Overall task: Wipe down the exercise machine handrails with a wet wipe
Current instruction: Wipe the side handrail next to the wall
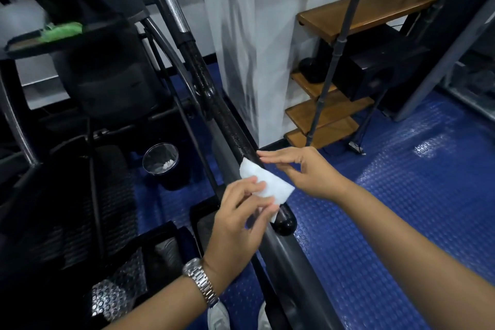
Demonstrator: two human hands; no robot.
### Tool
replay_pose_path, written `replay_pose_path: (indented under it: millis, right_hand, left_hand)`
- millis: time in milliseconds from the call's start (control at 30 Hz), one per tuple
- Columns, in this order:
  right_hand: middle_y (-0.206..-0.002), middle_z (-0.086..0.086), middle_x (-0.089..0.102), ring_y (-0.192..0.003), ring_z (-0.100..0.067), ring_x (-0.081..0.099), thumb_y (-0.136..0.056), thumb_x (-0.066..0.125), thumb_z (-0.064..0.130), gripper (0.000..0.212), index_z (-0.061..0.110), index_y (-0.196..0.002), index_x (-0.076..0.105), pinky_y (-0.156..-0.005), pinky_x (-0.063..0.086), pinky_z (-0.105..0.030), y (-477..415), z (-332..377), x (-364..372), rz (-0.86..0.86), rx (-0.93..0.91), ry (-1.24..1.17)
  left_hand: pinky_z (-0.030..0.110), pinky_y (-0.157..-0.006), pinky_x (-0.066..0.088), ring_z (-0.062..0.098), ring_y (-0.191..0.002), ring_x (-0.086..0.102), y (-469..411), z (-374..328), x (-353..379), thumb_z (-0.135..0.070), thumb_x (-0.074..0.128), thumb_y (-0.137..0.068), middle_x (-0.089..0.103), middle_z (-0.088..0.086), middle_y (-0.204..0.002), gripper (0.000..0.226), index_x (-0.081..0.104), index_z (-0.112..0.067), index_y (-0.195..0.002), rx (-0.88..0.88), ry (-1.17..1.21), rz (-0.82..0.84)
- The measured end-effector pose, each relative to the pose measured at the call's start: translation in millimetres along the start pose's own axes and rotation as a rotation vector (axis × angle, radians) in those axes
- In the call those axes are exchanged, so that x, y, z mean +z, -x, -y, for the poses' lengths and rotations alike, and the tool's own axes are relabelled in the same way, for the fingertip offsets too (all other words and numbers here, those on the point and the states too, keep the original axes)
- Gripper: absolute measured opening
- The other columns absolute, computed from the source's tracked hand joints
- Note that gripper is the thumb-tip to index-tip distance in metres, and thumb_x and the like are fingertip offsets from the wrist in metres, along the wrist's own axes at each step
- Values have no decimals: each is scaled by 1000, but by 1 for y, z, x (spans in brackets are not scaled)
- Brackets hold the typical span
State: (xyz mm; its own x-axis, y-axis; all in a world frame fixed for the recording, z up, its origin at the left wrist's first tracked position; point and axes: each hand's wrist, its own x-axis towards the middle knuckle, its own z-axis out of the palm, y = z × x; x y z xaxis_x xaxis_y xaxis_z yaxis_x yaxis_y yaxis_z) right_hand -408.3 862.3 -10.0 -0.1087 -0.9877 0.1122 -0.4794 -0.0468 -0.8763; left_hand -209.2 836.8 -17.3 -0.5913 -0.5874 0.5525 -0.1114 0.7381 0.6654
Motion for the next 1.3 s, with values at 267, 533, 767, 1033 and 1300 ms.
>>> replay_pose_path:
  millis: [267, 533, 767, 1033, 1300]
  right_hand:
    - [-128, 9, 61, -121, 4, 51, -91, 52, -6, 38, 15, -119, 66, -99, 44, -18, 0, 1, 0, -3, 0, 19]
    - [-126, 12, 62, -120, 3, 53, -92, 52, -2, 35, 17, -118, 67, -101, 46, -25, 1, 4, -1, -9, 17, 16]
    - [-126, 11, 62, -119, 4, 53, -92, 51, -5, 40, 20, -119, 67, -102, 44, -21, 1, 4, -1, 2, 23, 25]
    - [-125, 9, 62, -120, 3, 53, -94, 51, -1, 33, 17, -117, 68, -103, 43, -22, -2, 3, -4, 28, 26, 36]
    - [-123, 11, 63, -119, 4, 53, -94, 51, -3, 40, 22, -121, 65, -104, 43, -22, 1, 1, -3, 31, 75, 17]
  left_hand:
    - [14, -90, 43, 22, -111, 56, -10, 6, -6, -19, 66, -85, 61, 4, -104, 15, 71, -6, -89, -10, -34, 32]
    - [19, -93, 44, 24, -110, 57, -9, 12, -9, -19, 67, -85, 63, 4, -104, 15, 71, -5, -89, 39, -13, 72]
    - [34, -89, 50, 17, -107, 59, -23, 15, -17, -21, 67, -88, 66, 2, -103, 14, 71, -8, -93, 199, -79, 263]
    - [31, -70, 50, 13, -94, 60, -31, -7, -12, -32, 54, -96, 65, -5, -101, 21, 68, -17, -91, 504, -192, 589]
    - [15, -80, 42, 13, -107, 50, -13, -14, -11, -29, 54, -96, 59, -2, -107, 21, 67, -13, -95, 229, -233, 349]
